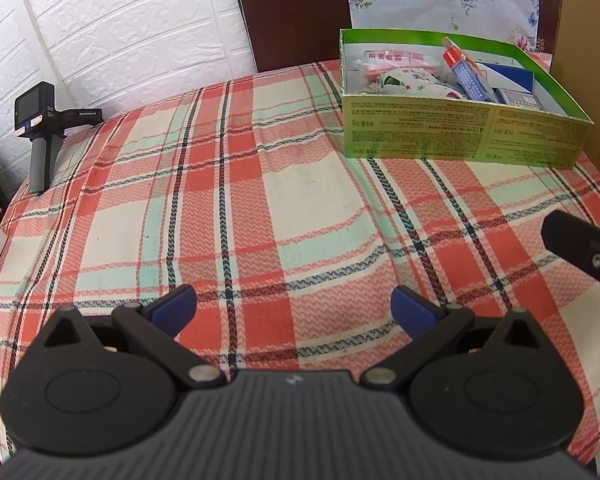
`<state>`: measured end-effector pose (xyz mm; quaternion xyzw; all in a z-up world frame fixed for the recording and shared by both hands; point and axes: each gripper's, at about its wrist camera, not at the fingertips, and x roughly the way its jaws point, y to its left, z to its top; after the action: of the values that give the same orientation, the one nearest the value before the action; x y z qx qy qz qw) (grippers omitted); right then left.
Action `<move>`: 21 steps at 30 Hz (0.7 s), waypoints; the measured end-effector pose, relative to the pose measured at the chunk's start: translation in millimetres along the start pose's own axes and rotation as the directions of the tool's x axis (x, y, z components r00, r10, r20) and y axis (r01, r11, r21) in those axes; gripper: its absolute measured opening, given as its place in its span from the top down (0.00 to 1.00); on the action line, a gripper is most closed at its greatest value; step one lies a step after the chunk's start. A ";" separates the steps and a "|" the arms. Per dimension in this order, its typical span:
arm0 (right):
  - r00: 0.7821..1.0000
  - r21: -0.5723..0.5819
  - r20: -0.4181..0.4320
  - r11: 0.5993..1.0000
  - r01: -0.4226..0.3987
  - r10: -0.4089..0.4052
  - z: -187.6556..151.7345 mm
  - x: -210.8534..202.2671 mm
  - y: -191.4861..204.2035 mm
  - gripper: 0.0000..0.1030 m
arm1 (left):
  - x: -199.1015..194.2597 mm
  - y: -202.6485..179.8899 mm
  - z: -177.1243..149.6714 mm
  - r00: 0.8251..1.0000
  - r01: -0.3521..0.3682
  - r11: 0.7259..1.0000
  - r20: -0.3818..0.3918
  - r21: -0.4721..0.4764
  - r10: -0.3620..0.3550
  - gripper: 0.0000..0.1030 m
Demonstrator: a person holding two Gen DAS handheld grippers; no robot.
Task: Organize objects
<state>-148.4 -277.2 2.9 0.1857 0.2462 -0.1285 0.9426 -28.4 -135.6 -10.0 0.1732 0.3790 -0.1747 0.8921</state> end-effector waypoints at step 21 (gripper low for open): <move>1.000 0.003 -0.003 1.000 0.003 -0.003 -2.4 2.1 -0.7 0.00 | 2.0 -2.2 -0.5 1.000 0.005 1.000 -0.009 0.000 -0.005 0.00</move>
<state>-147.9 -277.1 -0.3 0.1867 0.2475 -0.1301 0.9418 -28.4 -137.6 -12.2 0.1732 0.3833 -0.1763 0.8899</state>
